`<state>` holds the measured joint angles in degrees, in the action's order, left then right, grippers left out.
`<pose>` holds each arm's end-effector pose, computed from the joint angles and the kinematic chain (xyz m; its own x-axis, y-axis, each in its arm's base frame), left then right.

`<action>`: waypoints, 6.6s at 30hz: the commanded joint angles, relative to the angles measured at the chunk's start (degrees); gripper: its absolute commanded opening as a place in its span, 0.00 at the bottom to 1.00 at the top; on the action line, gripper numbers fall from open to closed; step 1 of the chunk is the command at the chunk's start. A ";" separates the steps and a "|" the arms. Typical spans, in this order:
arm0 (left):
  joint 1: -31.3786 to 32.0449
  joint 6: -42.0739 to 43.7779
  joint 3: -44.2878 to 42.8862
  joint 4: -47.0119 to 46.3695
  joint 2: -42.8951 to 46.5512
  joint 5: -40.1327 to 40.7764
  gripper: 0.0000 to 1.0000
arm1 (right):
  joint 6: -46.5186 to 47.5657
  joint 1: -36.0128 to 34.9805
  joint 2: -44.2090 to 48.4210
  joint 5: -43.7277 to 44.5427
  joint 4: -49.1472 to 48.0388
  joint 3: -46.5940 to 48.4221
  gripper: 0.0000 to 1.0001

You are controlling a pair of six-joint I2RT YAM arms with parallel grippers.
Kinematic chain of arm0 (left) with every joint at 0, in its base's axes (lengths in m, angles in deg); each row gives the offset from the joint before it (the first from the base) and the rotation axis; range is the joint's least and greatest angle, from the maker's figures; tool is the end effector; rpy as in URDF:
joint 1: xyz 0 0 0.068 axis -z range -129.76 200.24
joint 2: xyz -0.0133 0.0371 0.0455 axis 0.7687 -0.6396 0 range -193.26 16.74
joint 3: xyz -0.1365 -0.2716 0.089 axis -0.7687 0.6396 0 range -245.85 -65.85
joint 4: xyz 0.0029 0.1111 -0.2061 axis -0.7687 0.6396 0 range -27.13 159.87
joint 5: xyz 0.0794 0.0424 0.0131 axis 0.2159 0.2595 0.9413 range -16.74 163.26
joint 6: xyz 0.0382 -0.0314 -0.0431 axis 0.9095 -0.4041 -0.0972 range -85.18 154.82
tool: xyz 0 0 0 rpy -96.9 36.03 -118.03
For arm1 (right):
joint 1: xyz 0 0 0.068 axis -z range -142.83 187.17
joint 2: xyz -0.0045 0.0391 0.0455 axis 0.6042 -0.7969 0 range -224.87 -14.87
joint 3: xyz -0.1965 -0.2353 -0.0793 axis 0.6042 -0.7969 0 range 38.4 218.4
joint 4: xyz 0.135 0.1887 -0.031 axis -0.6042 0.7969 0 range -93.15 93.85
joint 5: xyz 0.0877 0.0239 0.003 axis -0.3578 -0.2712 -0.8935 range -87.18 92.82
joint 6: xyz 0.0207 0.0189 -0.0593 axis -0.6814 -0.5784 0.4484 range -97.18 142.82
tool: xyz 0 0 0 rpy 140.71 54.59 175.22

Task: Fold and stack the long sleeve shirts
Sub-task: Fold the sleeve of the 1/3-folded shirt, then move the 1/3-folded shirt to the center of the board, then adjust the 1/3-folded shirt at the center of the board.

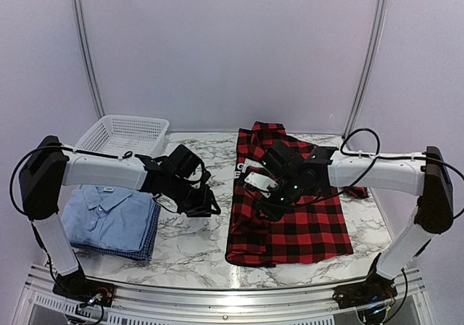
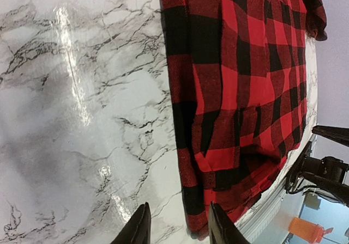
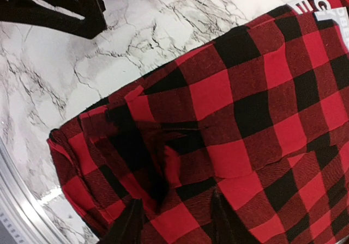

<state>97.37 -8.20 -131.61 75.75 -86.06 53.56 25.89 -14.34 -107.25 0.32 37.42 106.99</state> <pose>0.2428 -0.2871 0.2391 -0.9521 0.0816 -0.2947 0.2573 0.7346 -0.6279 0.1904 0.2430 0.2771 -0.5178 -0.7372 -0.4342 -0.8227 0.5683 0.0162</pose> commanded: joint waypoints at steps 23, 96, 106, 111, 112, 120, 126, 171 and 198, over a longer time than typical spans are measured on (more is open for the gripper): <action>11.48 -8.73 4.56 -4.25 -5.07 -0.63 0.34 | -15.93 13.23 4.37 0.33 -25.58 -9.11 0.45; 1.09 4.66 -8.16 15.19 -5.49 8.68 0.28 | -44.01 29.78 -65.24 -32.83 -51.95 59.12 0.00; 1.11 3.76 -7.26 13.55 -6.35 7.58 0.28 | -51.41 31.64 -72.10 -29.14 -57.28 65.51 0.00; 1.05 3.64 -7.74 13.10 -6.38 7.61 0.28 | -50.33 31.98 -70.16 -33.52 -56.41 65.87 0.00; 1.03 3.53 -7.84 12.87 -6.46 7.66 0.27 | -49.54 32.01 -69.04 -34.50 -55.86 65.75 0.00; 1.00 3.71 -9.30 11.86 -6.78 7.99 0.27 | -40.14 32.11 -57.87 -35.35 -45.93 61.69 0.05; 0.93 3.68 -11.39 11.52 -7.36 8.35 0.27 | -37.72 33.89 -52.91 -33.42 -45.26 52.64 0.05; -15.81 -14.87 -66.16 -20.83 -58.48 6.50 0.21 | -30.02 36.21 -32.43 -29.63 -33.36 32.48 0.03; -19.56 -1.64 -66.85 -10.76 -53.98 7.02 0.35 | -25.15 40.35 -1.76 -11.58 -31.29 -6.83 0.19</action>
<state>75.73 -17.23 -197.60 58.00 -142.54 61.45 0.38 25.84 -110.79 -12.01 7.22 100.35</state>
